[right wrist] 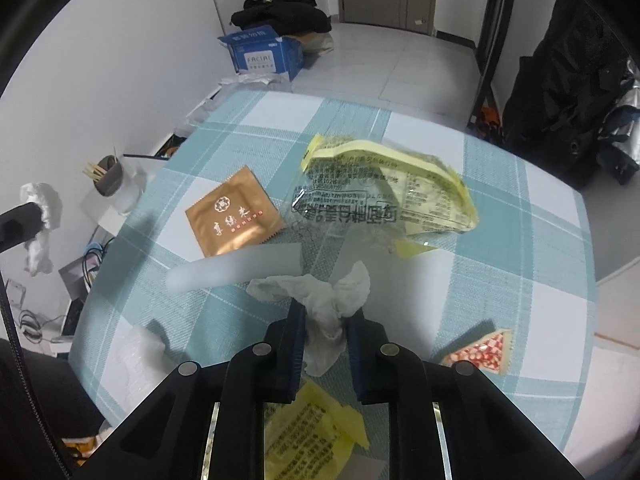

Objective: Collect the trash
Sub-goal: 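Grasp the small white tissue with the right tool while the left tool lifts its tissue, then carry both held tissues away from the table over the toilet bowl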

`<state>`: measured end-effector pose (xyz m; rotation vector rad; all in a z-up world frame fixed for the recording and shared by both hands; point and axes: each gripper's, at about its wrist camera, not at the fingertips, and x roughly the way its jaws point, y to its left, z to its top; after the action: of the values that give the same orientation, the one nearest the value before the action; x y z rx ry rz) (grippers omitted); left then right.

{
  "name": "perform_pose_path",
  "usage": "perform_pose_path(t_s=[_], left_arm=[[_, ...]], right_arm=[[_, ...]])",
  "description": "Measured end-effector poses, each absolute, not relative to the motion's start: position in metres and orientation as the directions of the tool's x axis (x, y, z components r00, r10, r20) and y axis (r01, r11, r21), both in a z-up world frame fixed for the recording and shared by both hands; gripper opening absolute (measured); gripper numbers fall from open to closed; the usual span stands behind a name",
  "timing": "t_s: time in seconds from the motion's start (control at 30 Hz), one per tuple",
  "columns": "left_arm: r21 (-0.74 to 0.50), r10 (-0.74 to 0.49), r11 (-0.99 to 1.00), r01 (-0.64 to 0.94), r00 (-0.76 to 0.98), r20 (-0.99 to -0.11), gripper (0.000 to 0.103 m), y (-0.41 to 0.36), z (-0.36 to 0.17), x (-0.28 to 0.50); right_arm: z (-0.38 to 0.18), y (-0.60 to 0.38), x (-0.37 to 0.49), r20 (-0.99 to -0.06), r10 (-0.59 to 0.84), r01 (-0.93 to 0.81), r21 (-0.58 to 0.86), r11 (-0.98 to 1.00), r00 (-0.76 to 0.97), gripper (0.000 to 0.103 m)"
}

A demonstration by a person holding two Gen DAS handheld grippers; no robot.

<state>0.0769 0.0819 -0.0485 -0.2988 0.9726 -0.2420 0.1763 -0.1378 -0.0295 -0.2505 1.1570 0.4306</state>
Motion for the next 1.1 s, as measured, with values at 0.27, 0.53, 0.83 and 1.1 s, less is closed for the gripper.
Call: perform_pose_path(t_s=[0.27,0.53,0.83,1.1], left_arm=[[-0.324,-0.324,0.940,0.103,0.561,-0.761,0.010,0.064,-0.040,0.074],[-0.316,-0.329,0.940,0.127,0.578,-0.747,0.010,0.043,-0.030,0.067],[-0.268,-0.321,0.946,0.182,0.628,-0.709,0.010,0.003,0.003,0.060],[-0.251,-0.399,0.916,0.314,0.627,-0.669,0.010,-0.062,0.040,0.056]], right_arm=[[-0.004,-0.160,0.162,-0.892,0.252,-0.448,0.063,0.892,0.376,0.018],[0.028,-0.180,0.148,-0.842,0.319,-0.445,0.107,0.889,0.435,0.018],[0.078,-0.219,0.132,-0.764,0.377,-0.427,0.148,0.892,0.523,0.018],[0.141,-0.288,0.114,-0.672,0.369,-0.380,0.139,0.914,0.642,0.018]])
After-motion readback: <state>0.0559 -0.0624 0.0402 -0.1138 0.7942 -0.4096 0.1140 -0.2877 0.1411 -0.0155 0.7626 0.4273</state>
